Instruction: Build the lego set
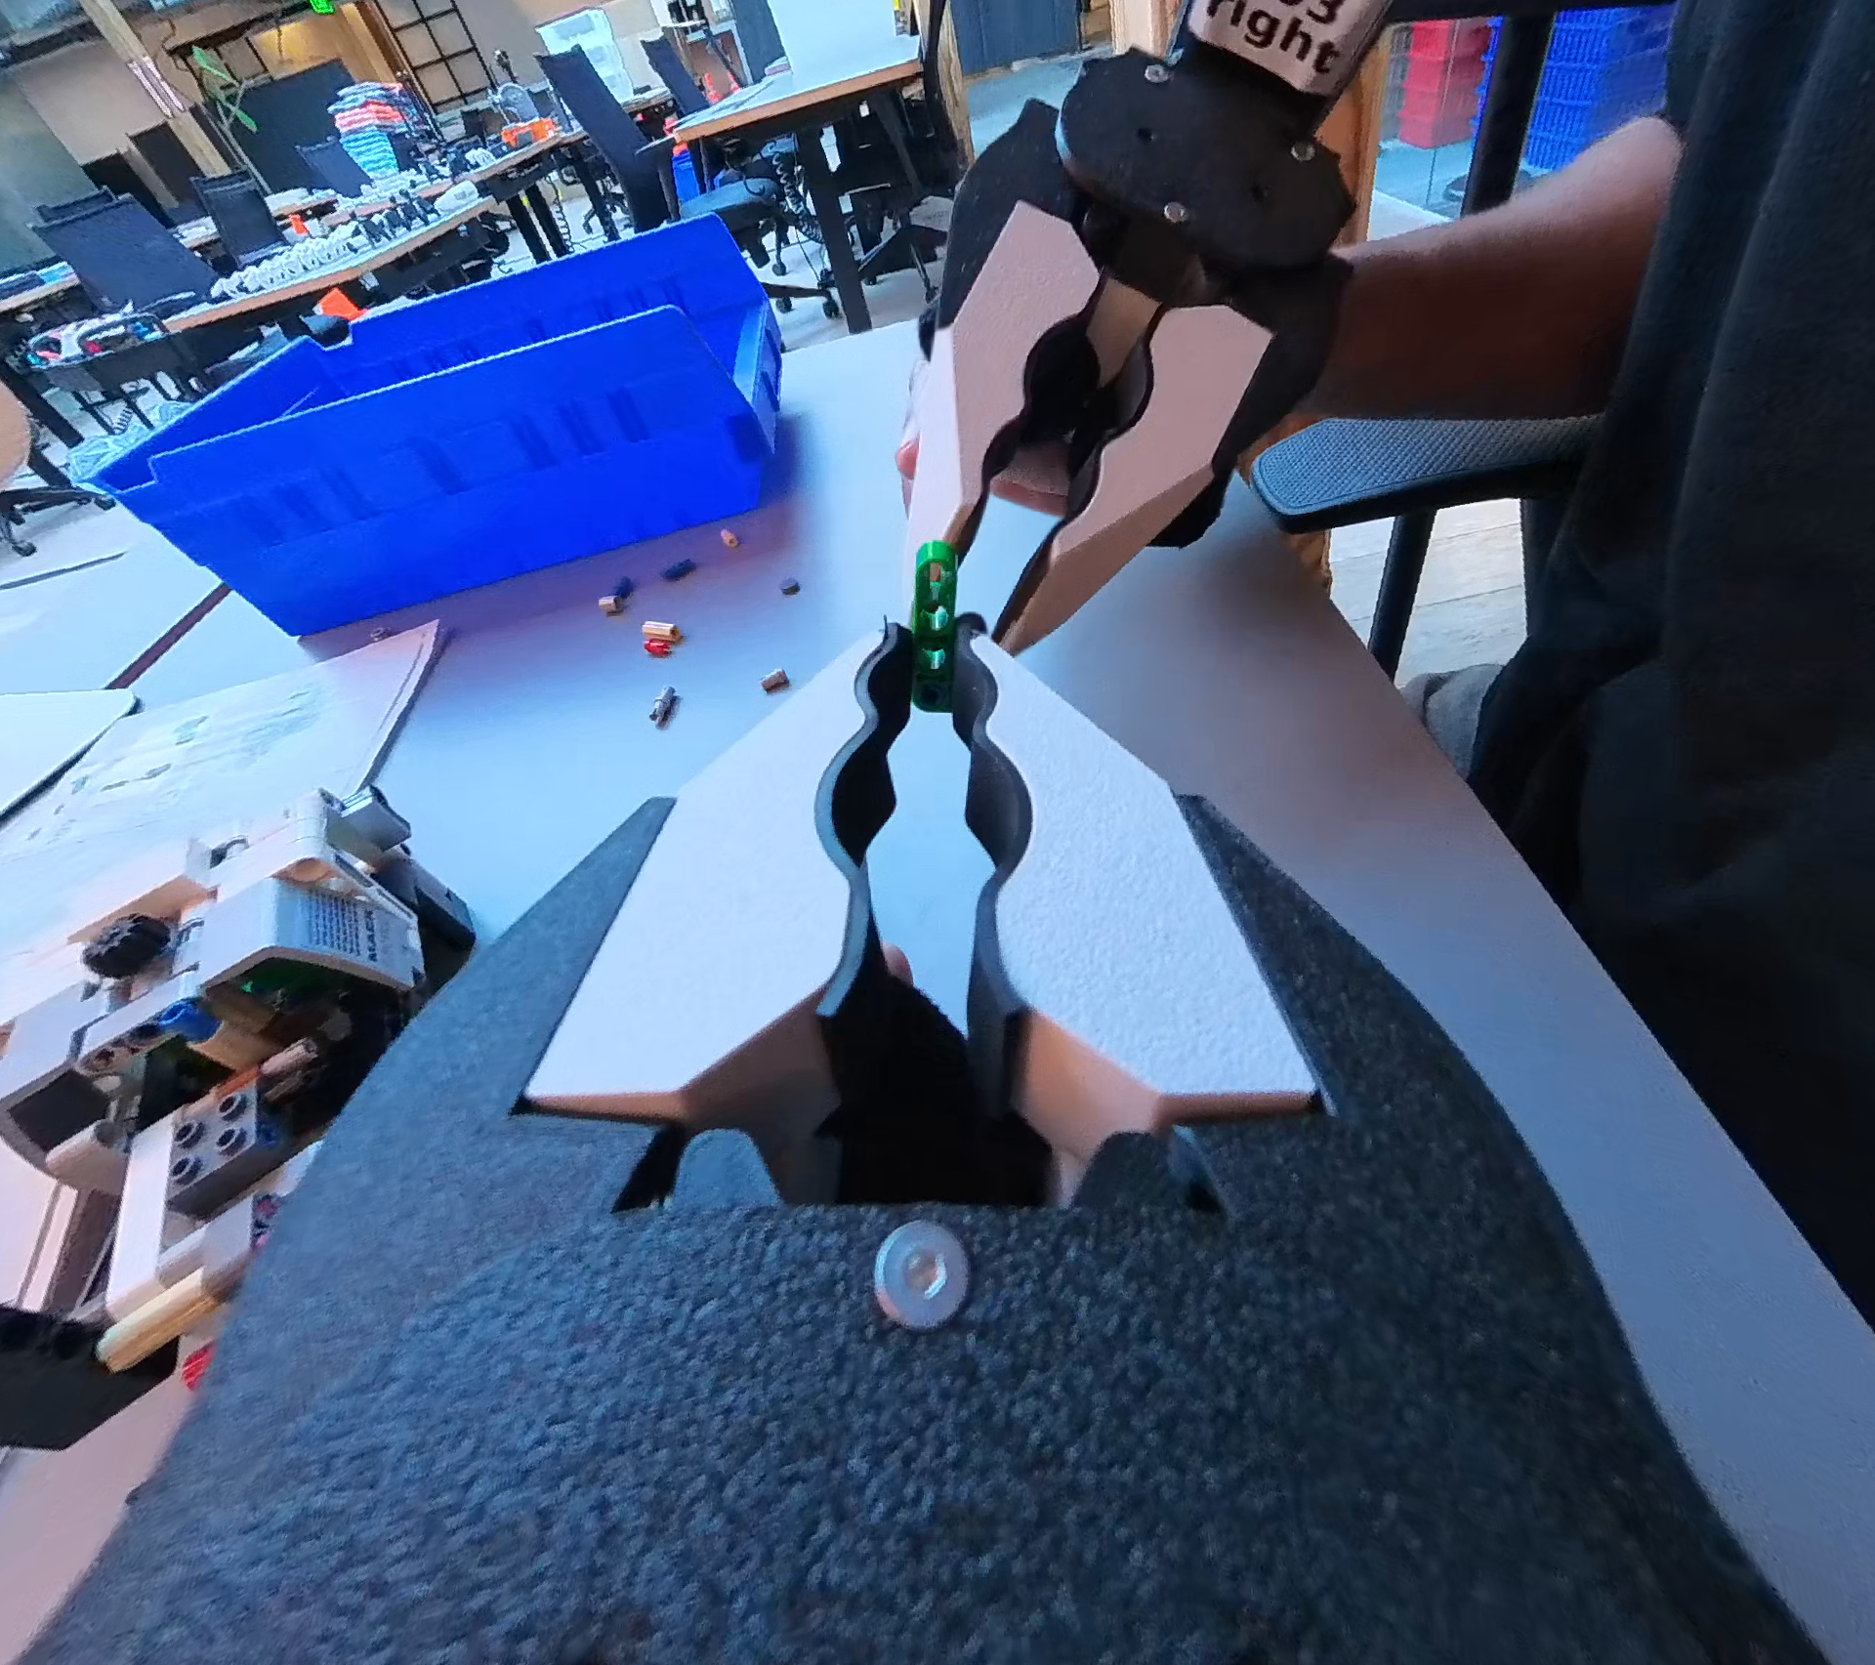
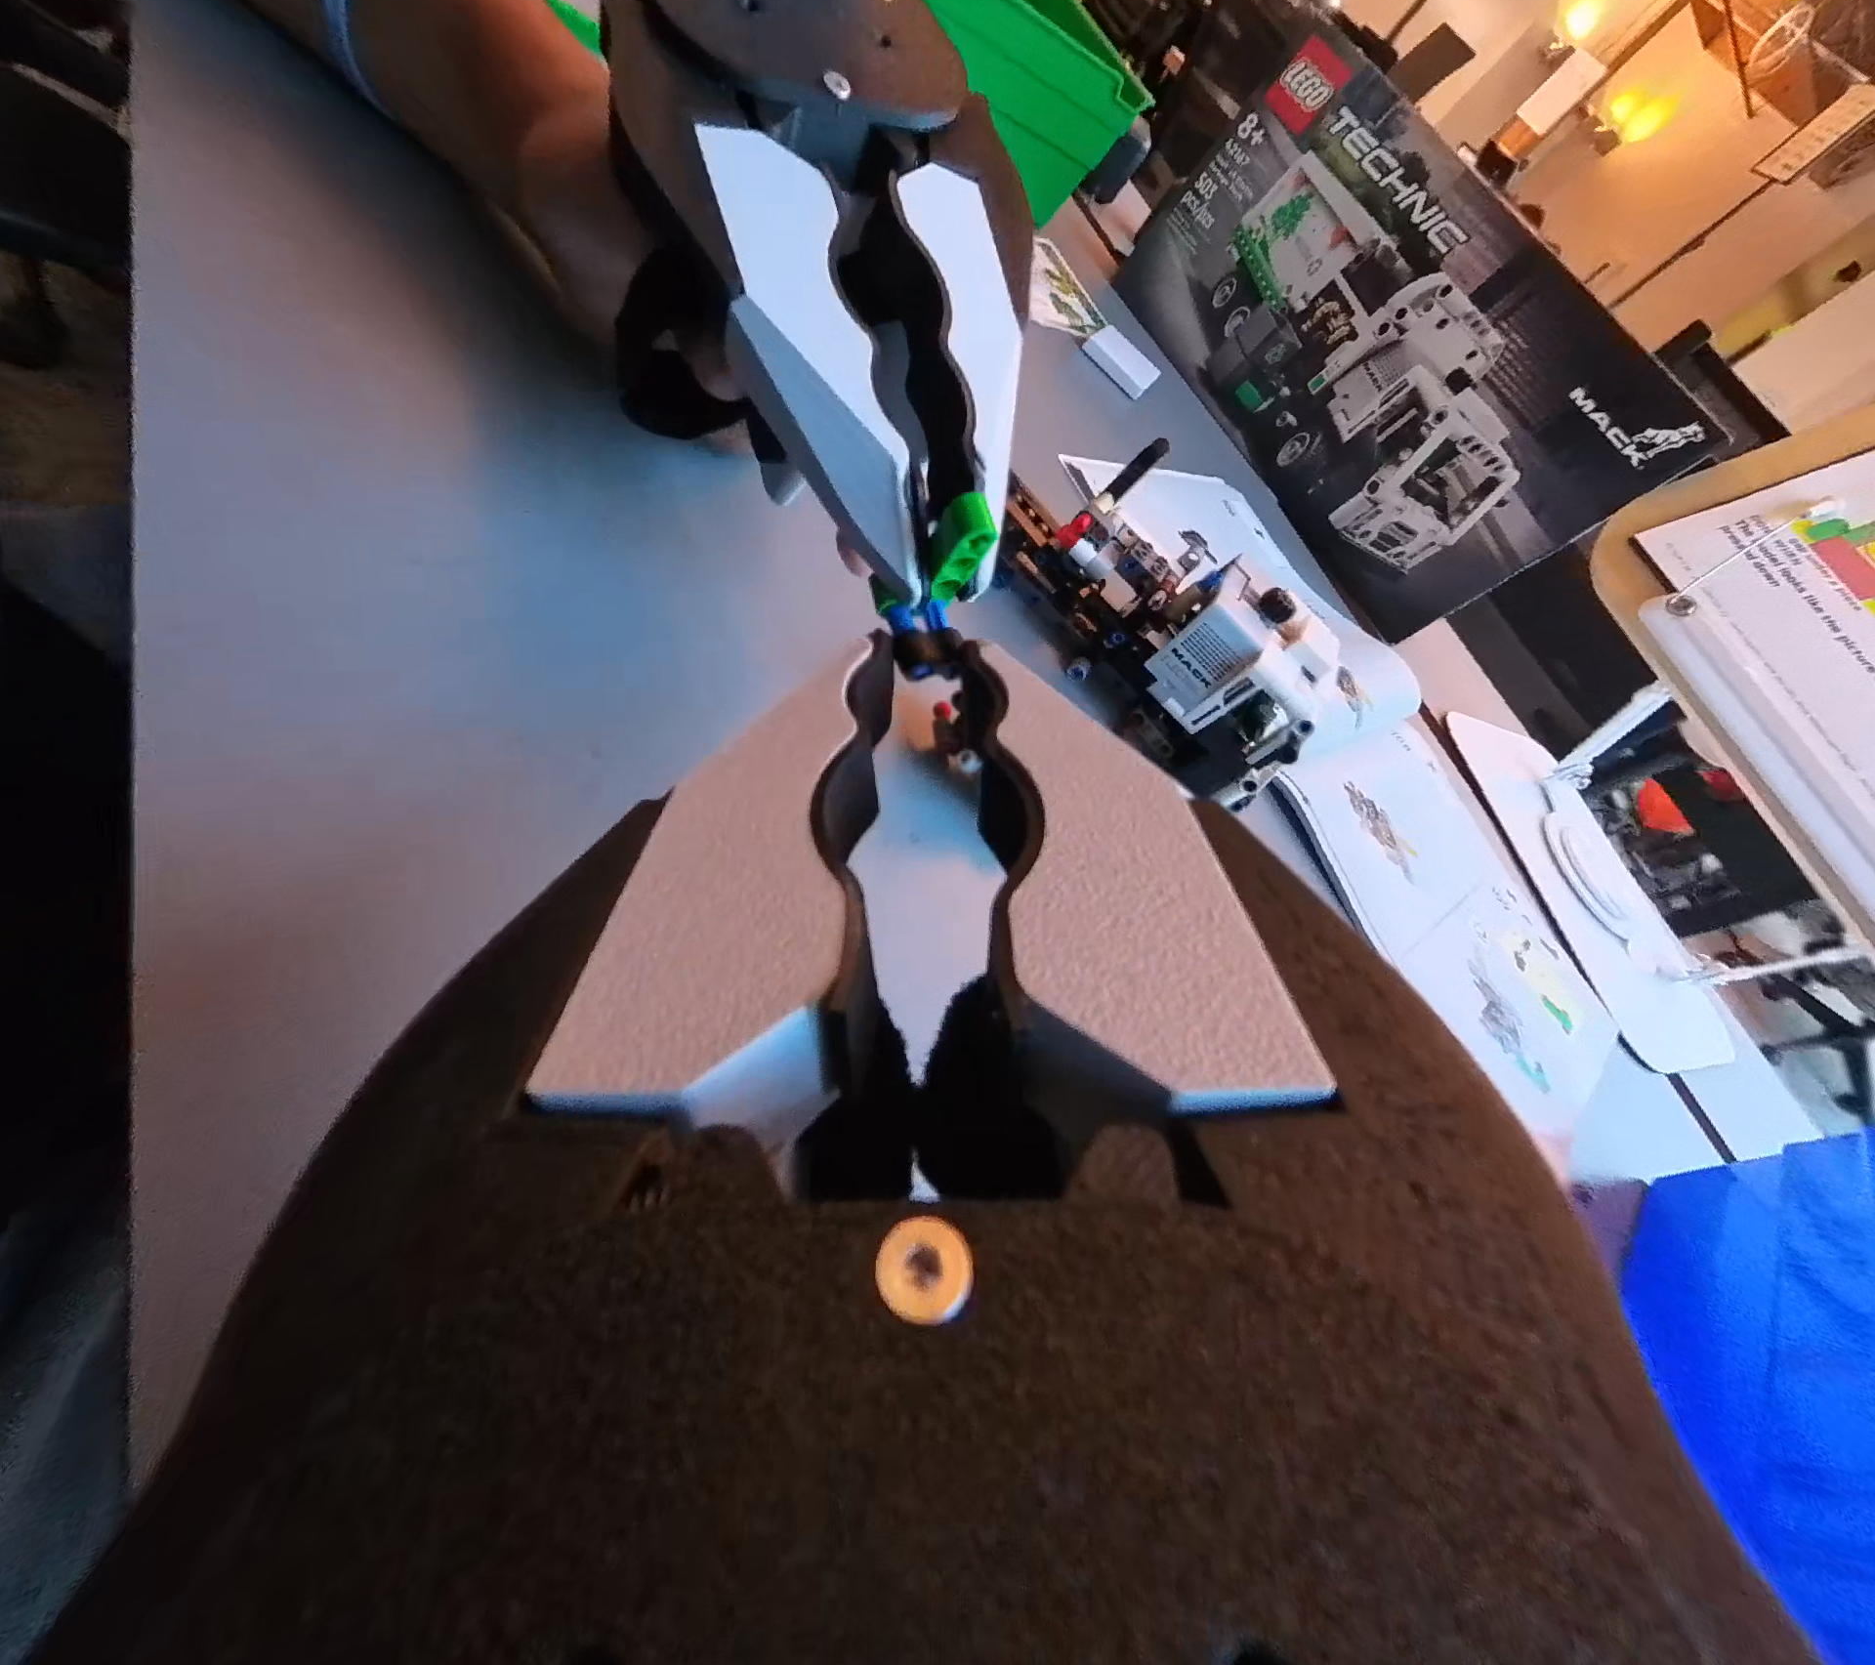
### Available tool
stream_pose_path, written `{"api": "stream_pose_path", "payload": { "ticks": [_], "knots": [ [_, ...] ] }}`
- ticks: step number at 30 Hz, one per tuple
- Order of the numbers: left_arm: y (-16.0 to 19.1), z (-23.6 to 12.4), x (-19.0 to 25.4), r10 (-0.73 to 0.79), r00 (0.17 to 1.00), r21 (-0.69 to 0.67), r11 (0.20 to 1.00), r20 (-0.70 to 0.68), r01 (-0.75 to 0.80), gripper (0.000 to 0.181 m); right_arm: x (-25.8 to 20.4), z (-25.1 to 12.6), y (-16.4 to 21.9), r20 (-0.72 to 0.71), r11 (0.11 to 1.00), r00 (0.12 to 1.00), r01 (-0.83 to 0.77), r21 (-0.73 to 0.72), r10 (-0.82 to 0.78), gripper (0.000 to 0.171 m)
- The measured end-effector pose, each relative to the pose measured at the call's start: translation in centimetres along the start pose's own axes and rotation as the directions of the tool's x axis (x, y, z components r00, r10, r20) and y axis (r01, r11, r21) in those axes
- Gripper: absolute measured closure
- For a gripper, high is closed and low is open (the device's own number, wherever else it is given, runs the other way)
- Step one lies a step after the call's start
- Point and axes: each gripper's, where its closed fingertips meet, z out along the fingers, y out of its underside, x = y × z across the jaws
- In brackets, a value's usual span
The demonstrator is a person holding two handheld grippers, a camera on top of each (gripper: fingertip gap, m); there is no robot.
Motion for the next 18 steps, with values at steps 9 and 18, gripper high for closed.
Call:
{"api": "stream_pose_path", "payload": {
  "ticks": [9, 18],
  "knots": [
    [-1.5, -0.5, -0.1, -0.084, 0.996, 0.102, 0.991, -0.015, 0.085, 0.176, 0.6, -0.4, -1.7, 0.033, 0.965, 0.984, -0.176, 0.194, 0.173, 0.159],
    [-5.2, -1.9, -0.9, -0.389, 0.895, 0.349, 0.826, -0.218, 0.444, 0.177, 2.4, -1.2, -5.3, 0.042, 0.828, 0.941, -0.317, 0.462, 0.337, 0.159]
  ]
}}
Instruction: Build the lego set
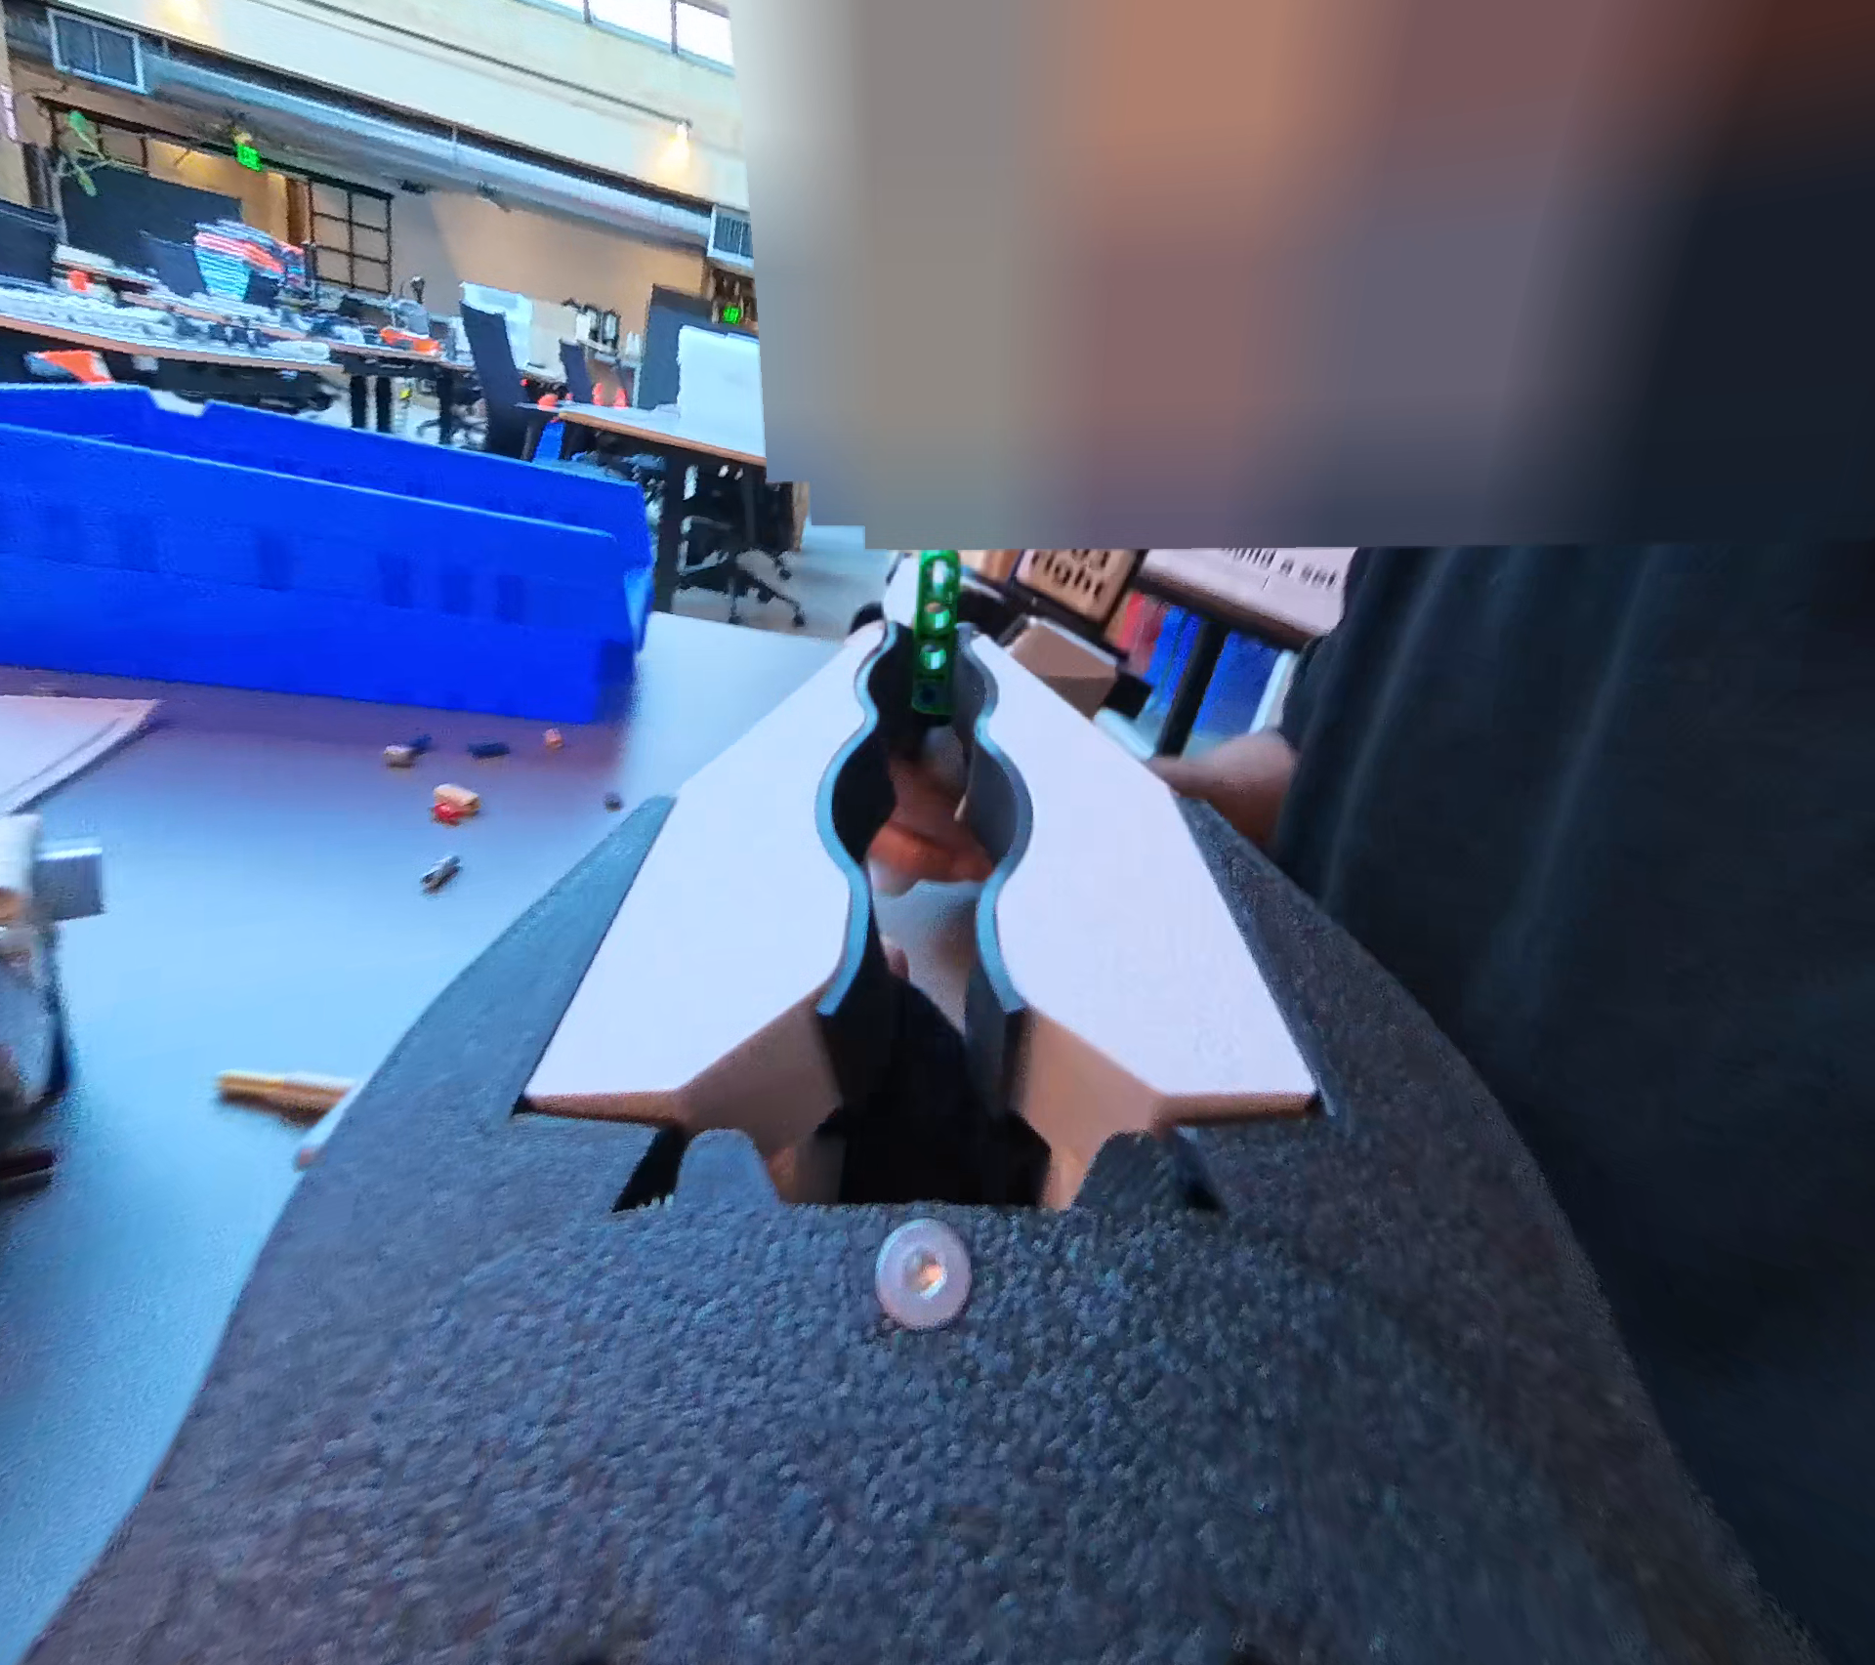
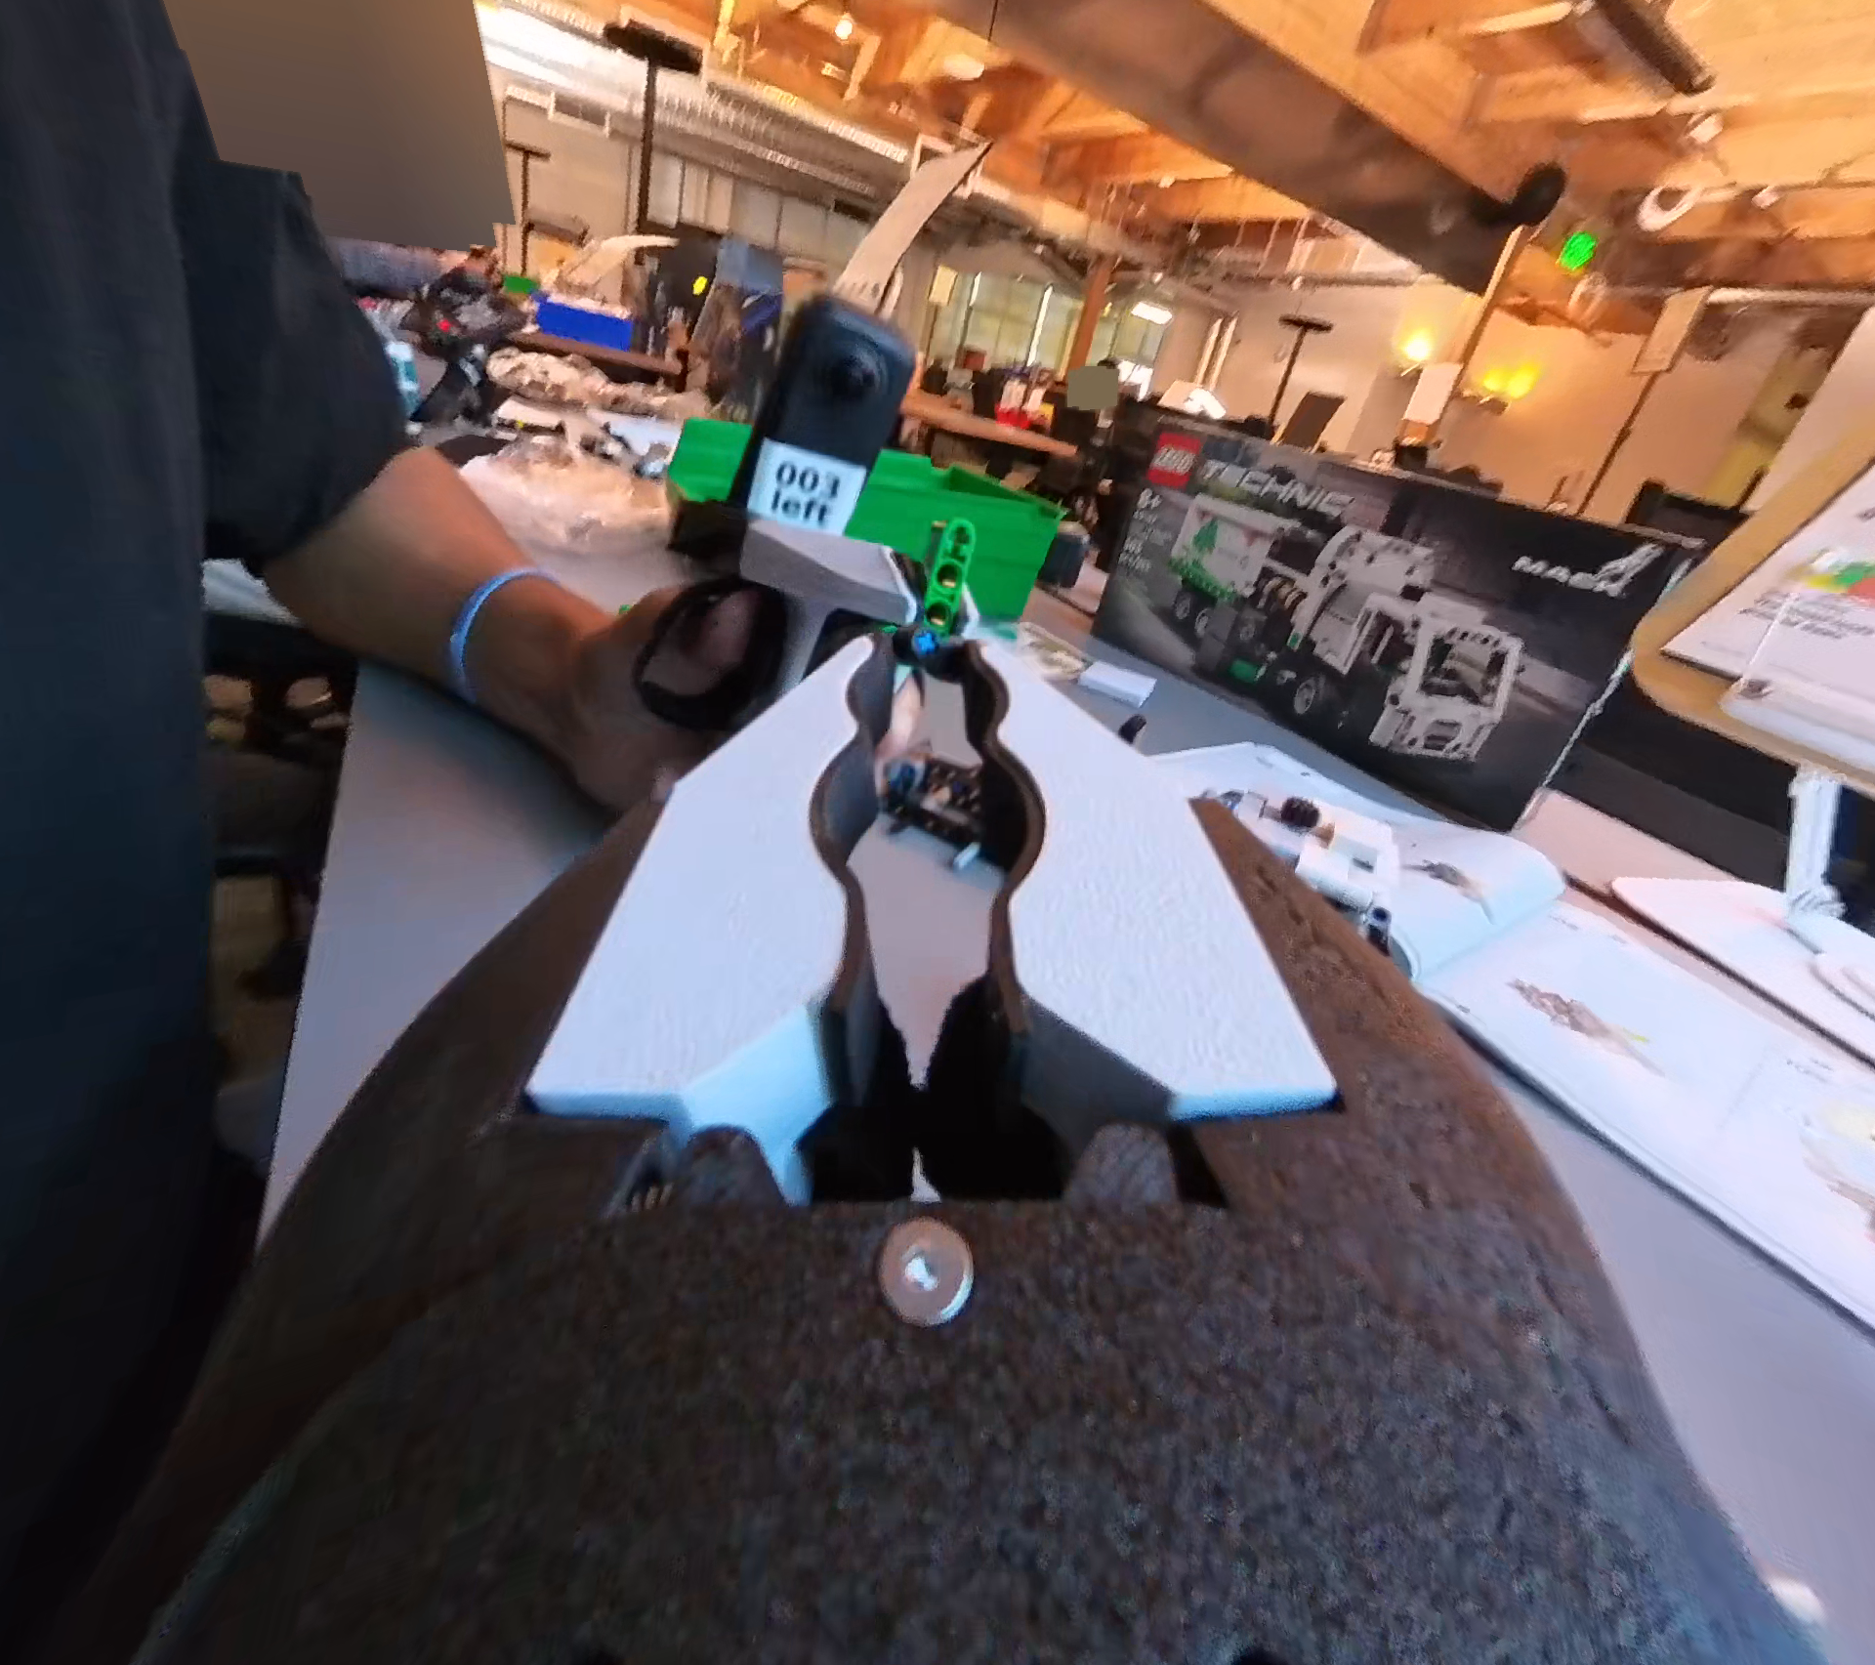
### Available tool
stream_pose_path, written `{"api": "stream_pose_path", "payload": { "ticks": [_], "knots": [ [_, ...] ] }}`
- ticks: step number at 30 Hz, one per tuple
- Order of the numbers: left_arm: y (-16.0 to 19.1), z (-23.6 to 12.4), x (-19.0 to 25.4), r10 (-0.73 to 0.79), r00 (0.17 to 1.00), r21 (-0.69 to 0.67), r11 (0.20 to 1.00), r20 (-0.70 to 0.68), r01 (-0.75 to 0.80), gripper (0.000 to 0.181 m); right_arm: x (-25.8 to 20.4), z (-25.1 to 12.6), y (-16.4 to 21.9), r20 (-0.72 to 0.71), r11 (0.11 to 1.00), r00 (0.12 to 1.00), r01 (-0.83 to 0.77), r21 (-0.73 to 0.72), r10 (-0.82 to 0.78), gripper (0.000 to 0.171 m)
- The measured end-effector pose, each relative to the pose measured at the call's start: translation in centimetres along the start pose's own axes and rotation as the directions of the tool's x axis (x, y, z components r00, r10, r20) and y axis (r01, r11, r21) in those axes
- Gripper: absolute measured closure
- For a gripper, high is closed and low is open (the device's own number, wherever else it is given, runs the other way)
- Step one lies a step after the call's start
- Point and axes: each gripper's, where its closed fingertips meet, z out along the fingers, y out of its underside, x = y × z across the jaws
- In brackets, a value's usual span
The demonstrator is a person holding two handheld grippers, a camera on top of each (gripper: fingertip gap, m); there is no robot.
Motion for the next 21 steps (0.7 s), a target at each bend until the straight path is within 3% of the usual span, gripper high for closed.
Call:
{"api": "stream_pose_path", "payload": {
  "ticks": [8, 16, 21],
  "knots": [
    [-2.3, 0.1, -1.2, -0.358, 0.930, 0.220, 0.903, -0.086, 0.368, 0.177, 2.0, 0.9, -1.2, -0.207, 0.992, 0.972, 0.120, 0.038, -0.110, 0.164],
    [-0.8, 0.3, -2.9, -0.548, 0.831, 0.193, 0.808, -0.101, 0.556, 0.177, 3.0, 0.6, 0.7, -0.281, 0.939, 0.897, 0.310, -0.147, -0.341, 0.163],
    [0.1, 0.3, -3.6, -0.669, 0.735, 0.161, 0.717, -0.109, 0.678, 0.177, 3.2, 0.2, 1.8, -0.256, 0.849, 0.816, 0.455, -0.267, -0.518, 0.164]
  ]
}}
